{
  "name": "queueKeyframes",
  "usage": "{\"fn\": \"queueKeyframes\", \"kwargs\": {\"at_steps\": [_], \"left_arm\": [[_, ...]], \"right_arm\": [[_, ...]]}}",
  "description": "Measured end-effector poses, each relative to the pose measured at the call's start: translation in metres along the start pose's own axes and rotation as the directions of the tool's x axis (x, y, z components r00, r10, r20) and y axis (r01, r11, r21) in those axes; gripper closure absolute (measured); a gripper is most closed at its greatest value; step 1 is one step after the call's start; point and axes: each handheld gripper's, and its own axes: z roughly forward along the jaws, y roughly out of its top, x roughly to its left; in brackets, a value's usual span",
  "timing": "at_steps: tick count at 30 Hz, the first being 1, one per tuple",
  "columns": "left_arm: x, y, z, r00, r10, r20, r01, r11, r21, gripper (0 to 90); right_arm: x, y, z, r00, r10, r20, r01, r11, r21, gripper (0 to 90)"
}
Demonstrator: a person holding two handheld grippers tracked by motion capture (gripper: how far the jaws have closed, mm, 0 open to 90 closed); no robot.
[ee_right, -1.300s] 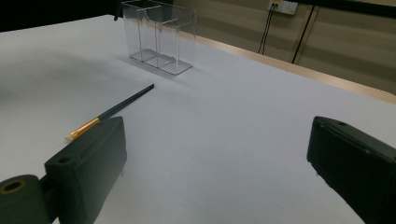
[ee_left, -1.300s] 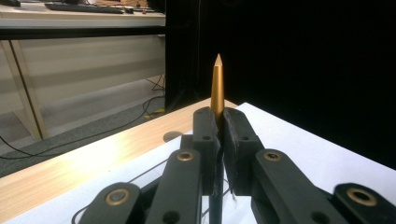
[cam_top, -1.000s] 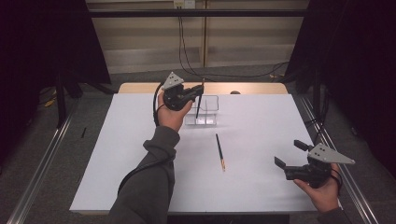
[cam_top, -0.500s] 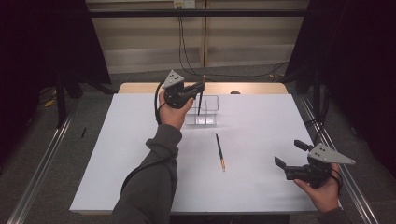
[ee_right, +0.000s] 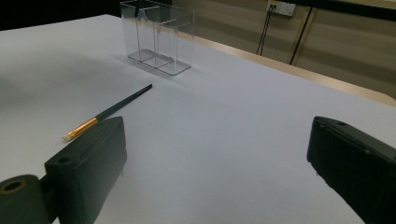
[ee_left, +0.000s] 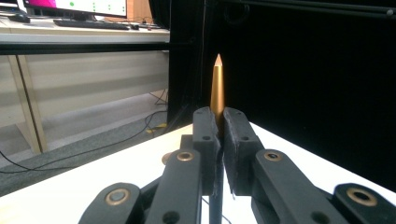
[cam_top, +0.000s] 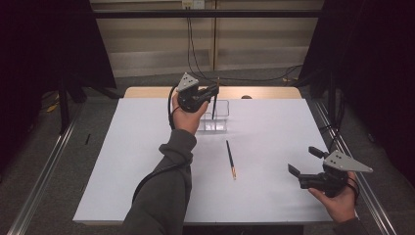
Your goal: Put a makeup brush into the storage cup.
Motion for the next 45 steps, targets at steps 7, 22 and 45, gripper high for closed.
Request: {"fn": "queueKeyframes", "kwargs": {"at_steps": [7, 22, 45], "left_arm": [[0.003, 0.0, 0.002, 0.9999, 0.012, -0.002, -0.011, 0.9999, 0.001, 84.2], [0.006, -0.002, 0.012, 0.9998, 0.005, -0.021, -0.005, 0.9999, -0.012, 84.2], [0.005, -0.005, 0.025, 0.9986, -0.023, -0.048, 0.02, 0.9983, -0.054, 84.1]], "right_arm": [[0.0, 0.001, -0.001, 1.0, 0.003, -0.004, -0.003, 1.0, -0.006, 4.3], [0.0, 0.001, -0.001, 0.9999, 0.007, -0.011, -0.007, 1.0, -0.007, 4.3], [-0.002, 0.001, -0.002, 0.9999, 0.014, 0.0, -0.014, 1.0, -0.007, 4.3]]}}
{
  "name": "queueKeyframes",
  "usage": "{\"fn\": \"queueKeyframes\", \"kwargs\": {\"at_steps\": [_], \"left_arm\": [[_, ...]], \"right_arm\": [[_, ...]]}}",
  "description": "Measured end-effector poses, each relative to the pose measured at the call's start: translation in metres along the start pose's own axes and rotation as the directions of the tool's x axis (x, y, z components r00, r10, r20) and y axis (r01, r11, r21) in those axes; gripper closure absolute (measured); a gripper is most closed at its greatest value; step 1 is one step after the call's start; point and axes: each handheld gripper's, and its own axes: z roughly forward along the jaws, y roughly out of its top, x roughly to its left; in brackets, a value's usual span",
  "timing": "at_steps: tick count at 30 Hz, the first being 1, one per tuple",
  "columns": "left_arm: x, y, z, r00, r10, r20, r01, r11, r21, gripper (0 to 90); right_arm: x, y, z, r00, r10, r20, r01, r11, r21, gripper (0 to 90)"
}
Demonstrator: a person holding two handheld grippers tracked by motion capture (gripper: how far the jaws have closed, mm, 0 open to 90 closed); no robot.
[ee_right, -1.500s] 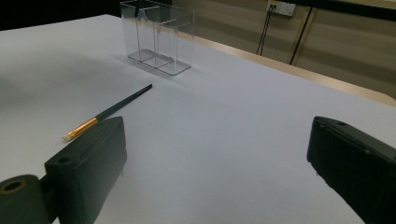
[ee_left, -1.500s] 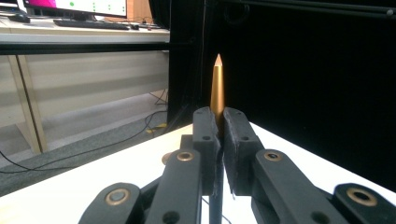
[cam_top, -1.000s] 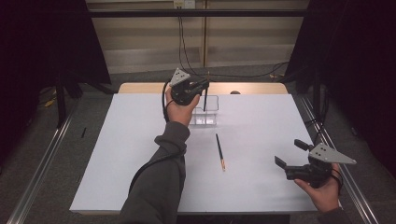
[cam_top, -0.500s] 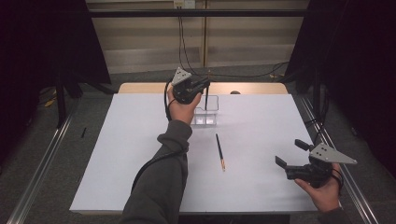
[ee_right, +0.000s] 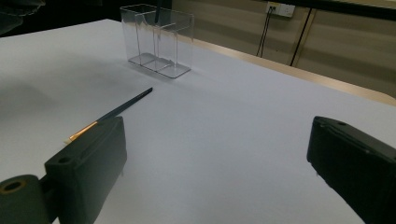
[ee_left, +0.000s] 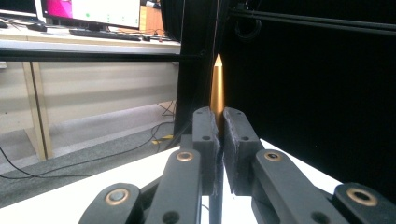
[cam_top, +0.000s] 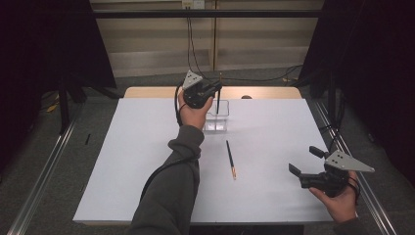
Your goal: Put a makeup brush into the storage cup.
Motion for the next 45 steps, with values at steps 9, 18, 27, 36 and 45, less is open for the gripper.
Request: {"fn": "queueKeyframes", "kwargs": {"at_steps": [9, 18, 27, 36, 45], "left_arm": [[-0.001, -0.003, 0.003, 0.9999, 0.005, -0.01, -0.005, 1.0, -0.002, 84.1], [-0.003, -0.008, 0.006, 0.9998, -0.01, -0.018, 0.01, 0.9999, -0.01, 84.0], [-0.004, -0.011, 0.005, 0.9993, 0.006, -0.038, -0.006, 1.0, -0.006, 84.0], [-0.005, -0.017, 0.005, 0.9993, 0.015, -0.034, -0.015, 0.9999, 0.006, 83.8], [-0.006, -0.022, 0.004, 0.9992, 0.012, -0.039, -0.012, 0.9998, 0.014, 83.7]], "right_arm": [[0.0, 0.0, 0.0, 1.0, 0.0, -0.002, 0.0, 1.0, 0.002, 4.3], [0.0, 0.0, 0.0, 1.0, 0.003, -0.003, -0.003, 1.0, -0.002, 4.3], [0.001, 0.001, -0.001, 1.0, 0.001, -0.004, -0.001, 1.0, -0.002, 4.3], [0.001, 0.001, -0.001, 1.0, -0.001, -0.006, 0.001, 1.0, -0.001, 4.3], [0.002, 0.002, 0.0, 0.9999, -0.007, -0.007, 0.007, 1.0, -0.005, 4.3]]}}
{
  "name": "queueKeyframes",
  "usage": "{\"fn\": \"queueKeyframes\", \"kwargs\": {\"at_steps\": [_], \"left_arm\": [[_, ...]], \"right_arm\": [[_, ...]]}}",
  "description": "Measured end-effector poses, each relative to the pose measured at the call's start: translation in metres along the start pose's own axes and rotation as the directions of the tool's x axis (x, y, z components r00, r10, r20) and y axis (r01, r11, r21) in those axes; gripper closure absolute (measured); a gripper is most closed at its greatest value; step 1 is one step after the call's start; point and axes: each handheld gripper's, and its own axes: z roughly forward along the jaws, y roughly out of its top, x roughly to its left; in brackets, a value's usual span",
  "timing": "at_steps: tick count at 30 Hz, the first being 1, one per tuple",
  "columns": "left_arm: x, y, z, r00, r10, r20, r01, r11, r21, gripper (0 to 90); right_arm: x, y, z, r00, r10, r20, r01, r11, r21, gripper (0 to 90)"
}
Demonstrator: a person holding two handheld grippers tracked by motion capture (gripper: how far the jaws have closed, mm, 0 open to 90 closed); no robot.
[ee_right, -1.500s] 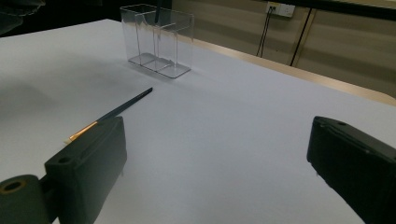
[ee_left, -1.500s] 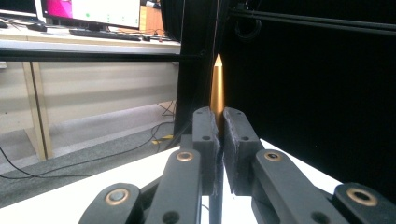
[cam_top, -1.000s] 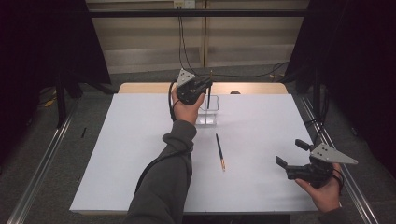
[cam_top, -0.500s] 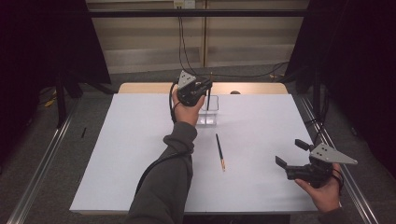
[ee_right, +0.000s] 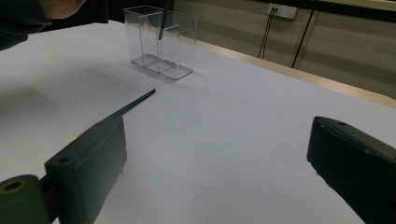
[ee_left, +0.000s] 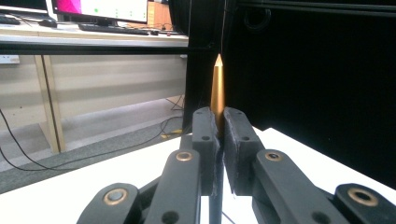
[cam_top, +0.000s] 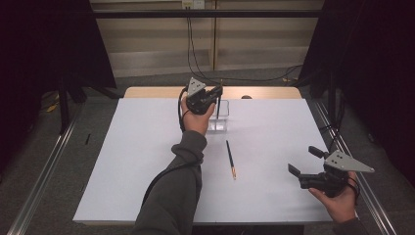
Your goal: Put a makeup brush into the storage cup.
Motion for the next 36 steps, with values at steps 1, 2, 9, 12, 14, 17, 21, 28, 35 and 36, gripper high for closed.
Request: {"fn": "queueKeyframes", "kwargs": {"at_steps": [1, 2, 9, 12, 14, 17, 21, 28, 35, 36], "left_arm": [[-0.001, -0.001, 0.0, 1.0, -0.005, -0.004, 0.004, 1.0, -0.001, 83.6], [0.0, -0.001, 0.0, 1.0, -0.002, 0.01, 0.002, 1.0, 0.002, 83.6], [0.001, -0.004, 0.0, 0.9999, -0.008, 0.009, 0.008, 0.9999, 0.013, 83.6], [0.0, -0.006, 0.0, 1.0, -0.009, 0.0, 0.009, 0.9999, 0.011, 83.6], [0.001, -0.007, 0.0, 0.9999, -0.008, 0.01, 0.008, 0.9999, 0.013, 83.6], [0.0, -0.008, 0.0, 0.9999, -0.013, 0.003, 0.013, 0.9998, 0.012, 83.5], [0.0, -0.009, -0.001, 0.9999, -0.014, 0.007, 0.014, 0.9997, 0.021, 83.5], [0.0, -0.015, 0.0, 0.9998, -0.016, 0.008, 0.016, 0.9991, 0.04, 83.4], [-0.002, -0.017, 0.001, 0.9999, -0.013, 0.009, 0.012, 0.9987, 0.049, 83.4], [-0.003, -0.017, 0.001, 0.9999, -0.017, 0.002, 0.016, 0.9986, 0.05, 83.4]], "right_arm": [[0.0, 0.0, 0.0, 1.0, 0.001, -0.006, -0.001, 1.0, 0.002, 4.3], [0.0, 0.0, 0.0, 1.0, 0.002, -0.004, -0.002, 1.0, 0.002, 4.3], [0.0, 0.0, 0.0, 1.0, 0.006, -0.002, -0.006, 1.0, 0.001, 4.3], [0.0, 0.0, 0.0, 1.0, 0.001, -0.002, -0.001, 1.0, 0.0, 4.3], [0.0, 0.0, 0.0, 1.0, 0.006, -0.003, -0.006, 1.0, 0.0, 4.3], [0.0, 0.0, 0.0, 1.0, 0.005, -0.002, -0.005, 1.0, 0.0, 4.3], [0.001, 0.001, 0.0, 1.0, 0.006, -0.005, -0.006, 1.0, 0.001, 4.3], [0.0, 0.001, 0.0, 1.0, 0.006, -0.003, -0.006, 1.0, 0.0, 4.3], [0.0, 0.0, 0.0, 1.0, 0.004, -0.003, -0.004, 1.0, 0.0, 4.3], [0.0, 0.0, 0.0, 1.0, 0.003, -0.005, -0.003, 1.0, -0.001, 4.3]]}}
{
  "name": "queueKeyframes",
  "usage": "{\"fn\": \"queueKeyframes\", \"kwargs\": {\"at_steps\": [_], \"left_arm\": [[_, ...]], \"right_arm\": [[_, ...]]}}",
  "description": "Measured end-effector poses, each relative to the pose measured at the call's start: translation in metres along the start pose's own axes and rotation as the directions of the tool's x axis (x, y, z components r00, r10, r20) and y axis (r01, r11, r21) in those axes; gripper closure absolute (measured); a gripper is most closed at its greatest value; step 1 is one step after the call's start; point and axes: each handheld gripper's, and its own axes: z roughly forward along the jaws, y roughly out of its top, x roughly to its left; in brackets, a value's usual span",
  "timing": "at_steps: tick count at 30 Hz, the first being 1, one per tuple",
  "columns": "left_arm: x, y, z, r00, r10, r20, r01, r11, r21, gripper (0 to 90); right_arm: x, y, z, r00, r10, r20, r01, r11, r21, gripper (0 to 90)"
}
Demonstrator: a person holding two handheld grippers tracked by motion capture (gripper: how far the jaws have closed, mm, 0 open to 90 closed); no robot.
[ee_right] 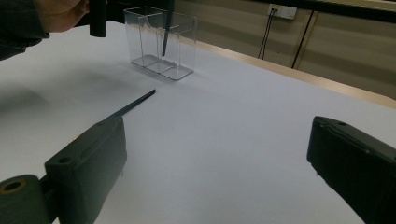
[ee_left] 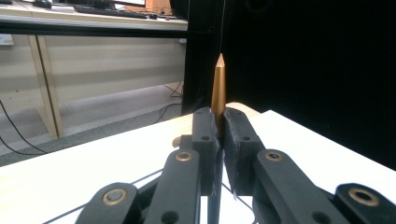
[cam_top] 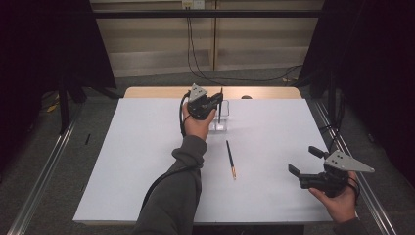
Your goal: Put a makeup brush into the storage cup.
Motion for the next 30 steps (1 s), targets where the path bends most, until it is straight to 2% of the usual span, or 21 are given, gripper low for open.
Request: {"fn": "queueKeyframes", "kwargs": {"at_steps": [4, 6, 11, 12, 14, 15, 17, 24, 26, 28, 29, 30], "left_arm": [[0.0005, -0.0011, -0.001, 0.9999, 0.01, -0.011, -0.01, 0.9998, 0.017, 83.3], [0.0013, -0.0021, -0.0008, 1.0, 0.007, 0.004, -0.007, 0.9999, 0.011, 83.3], [0.0012, -0.0028, -0.0009, 1.0, 0.002, -0.001, -0.001, 0.9998, 0.018, 83.3], [0.0024, -0.0027, -0.0021, 0.9998, 0.018, -0.01, -0.018, 0.9992, 0.036, 83.3], [0.0019, -0.0038, -0.0017, 0.9999, 0.008, -0.014, -0.008, 0.9996, 0.028, 83.3], [0.0023, -0.0044, -0.0014, 1.0, 0.004, 0.0, -0.004, 0.9997, 0.025, 83.3], [0.0018, -0.0051, -0.001, 1.0, 0.006, -0.007, -0.006, 0.9997, 0.024, 83.2], [0.002, -0.0044, -0.0015, 1.0, 0.001, 0.004, -0.001, 0.9993, 0.038, 80.9], [0.0015, -0.0046, -0.0013, 0.9999, -0.001, -0.011, 0.001, 0.9994, 0.035, 78.8], [0.0025, -0.0046, -0.002, 0.9999, -0.006, -0.008, 0.006, 0.9991, 0.041, 77.3], [0.0034, -0.0044, -0.0032, 1.0, 0.005, -0.004, -0.005, 0.9986, 0.052, 77.0], [0.002, -0.005, -0.0023, 0.9999, -0.016, -0.002, 0.016, 0.9994, 0.029, 76.2]], "right_arm": [[0.0002, 0.0002, -0.0001, 1.0, 0.001, 0.0, -0.001, 1.0, -0.001, 4.3], [0.0005, 0.0003, -0.0003, 1.0, 0.002, 0.005, -0.002, 1.0, 0.001, 4.3], [-0.0002, 0.0002, -0.0007, 1.0, -0.001, 0.0, 0.001, 1.0, -0.001, 4.3], [-0.0001, 0.0002, -0.001, 1.0, -0.002, 0.002, 0.002, 1.0, 0.0, 4.3], [-0.0001, 0.0, -0.001, 1.0, 0.0, 0.006, 0.0, 1.0, 0.001, 4.3], [0.0, -0.0001, -0.0011, 1.0, -0.001, 0.008, 0.001, 1.0, 0.0, 4.3], [0.0001, -0.0001, -0.0012, 1.0, -0.002, 0.006, 0.002, 1.0, -0.001, 4.3], [0.0002, -0.0002, -0.0018, 1.0, 0.002, 0.005, -0.002, 1.0, -0.001, 4.3], [0.0001, -0.0003, -0.0018, 1.0, 0.001, 0.005, -0.001, 1.0, -0.001, 4.3], [0.0004, -0.0001, -0.0021, 1.0, 0.0, 0.007, 0.0, 1.0, 0.0, 4.3], [0.0006, 0.0, -0.0022, 1.0, 0.002, 0.009, -0.002, 1.0, -0.001, 4.3], [0.0005, 0.0001, -0.0024, 1.0, 0.002, 0.007, -0.002, 1.0, 0.001, 4.3]]}}
